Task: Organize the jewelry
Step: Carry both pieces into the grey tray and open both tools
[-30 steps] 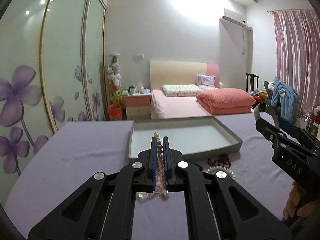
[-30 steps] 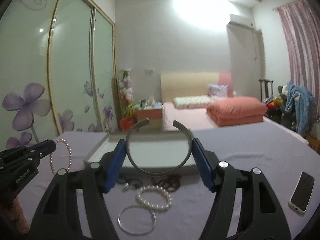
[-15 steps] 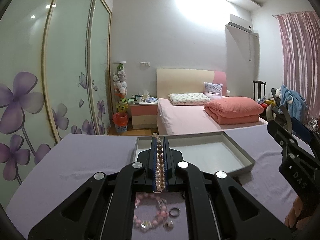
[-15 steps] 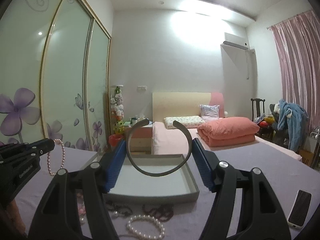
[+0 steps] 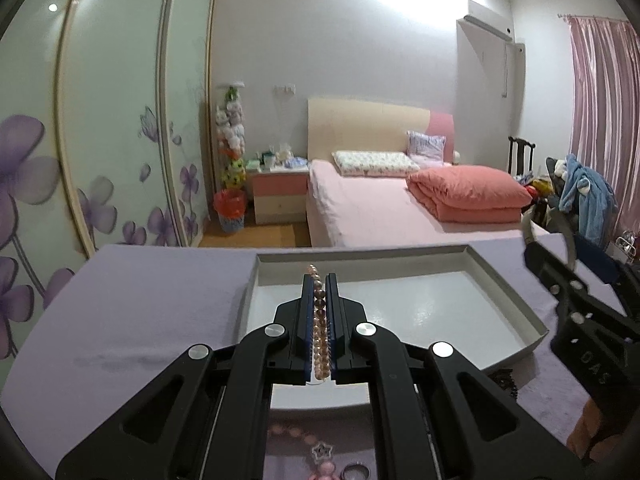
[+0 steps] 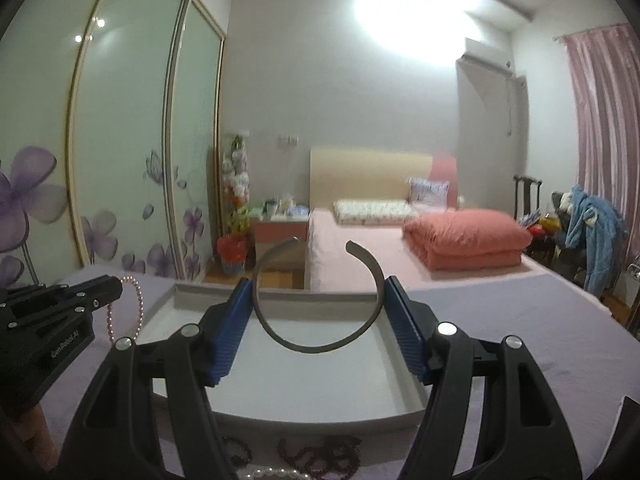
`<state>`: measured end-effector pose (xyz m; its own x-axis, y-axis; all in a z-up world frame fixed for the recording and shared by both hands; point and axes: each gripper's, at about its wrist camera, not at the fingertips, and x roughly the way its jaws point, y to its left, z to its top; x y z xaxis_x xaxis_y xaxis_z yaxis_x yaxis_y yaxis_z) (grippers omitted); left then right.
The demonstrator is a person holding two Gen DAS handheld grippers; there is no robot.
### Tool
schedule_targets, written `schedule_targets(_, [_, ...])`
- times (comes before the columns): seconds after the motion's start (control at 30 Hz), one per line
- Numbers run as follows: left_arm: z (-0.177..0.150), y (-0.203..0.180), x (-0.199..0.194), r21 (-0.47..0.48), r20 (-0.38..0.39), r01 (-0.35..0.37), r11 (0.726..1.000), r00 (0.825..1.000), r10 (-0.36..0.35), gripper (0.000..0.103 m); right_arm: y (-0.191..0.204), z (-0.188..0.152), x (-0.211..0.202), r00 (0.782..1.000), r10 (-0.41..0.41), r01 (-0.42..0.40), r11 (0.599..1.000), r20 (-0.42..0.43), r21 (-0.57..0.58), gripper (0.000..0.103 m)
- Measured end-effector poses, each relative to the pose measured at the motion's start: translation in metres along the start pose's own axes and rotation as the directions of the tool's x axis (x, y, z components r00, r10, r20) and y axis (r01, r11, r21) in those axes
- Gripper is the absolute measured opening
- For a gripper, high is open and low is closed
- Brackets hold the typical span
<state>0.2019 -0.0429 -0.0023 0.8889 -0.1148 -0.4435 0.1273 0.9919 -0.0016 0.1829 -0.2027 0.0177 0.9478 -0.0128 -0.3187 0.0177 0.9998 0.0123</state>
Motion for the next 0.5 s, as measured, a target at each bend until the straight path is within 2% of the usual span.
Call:
schedule_targets(0.13, [-0.002,-0.001,0.019,-0.005,-0.057,0.014,1.000,0.998,-0.015,0.006,-0.002,-0.003,0.038,0.991,0.034,-0.031,0.999,-0.126,0.021,0.065])
schedule_targets(0.27, [-0.003,0.001,0.036,-0.025,-0.118,0.030,0.999,0.992,-0.032,0.006,-0.003,-0.012,0.072,0.971,0.047,-0.040,0.999,-0.234,0.034,0.065])
schedule_targets(0.4, [-0.002,0.004,0.052,-0.047,-0.169,0.043,0.998,0.984,-0.050,0.007,0.000,-0.018,0.095,0.951,0.070,-0.056,0.997,-0.301,0.055,0.066])
schedule_targets(0.47, [-0.002,0.009,0.055,-0.072,-0.182,0.047,0.996,0.981,-0.060,0.008,-0.003,-0.019,0.096,0.950,0.075,-0.058,0.996,-0.302,0.064,0.071])
schedule_targets(0.5, [-0.002,0.011,0.055,-0.084,-0.190,0.051,0.995,0.980,-0.066,0.009,-0.004,-0.019,0.093,0.954,0.070,-0.054,0.997,-0.291,0.063,0.077])
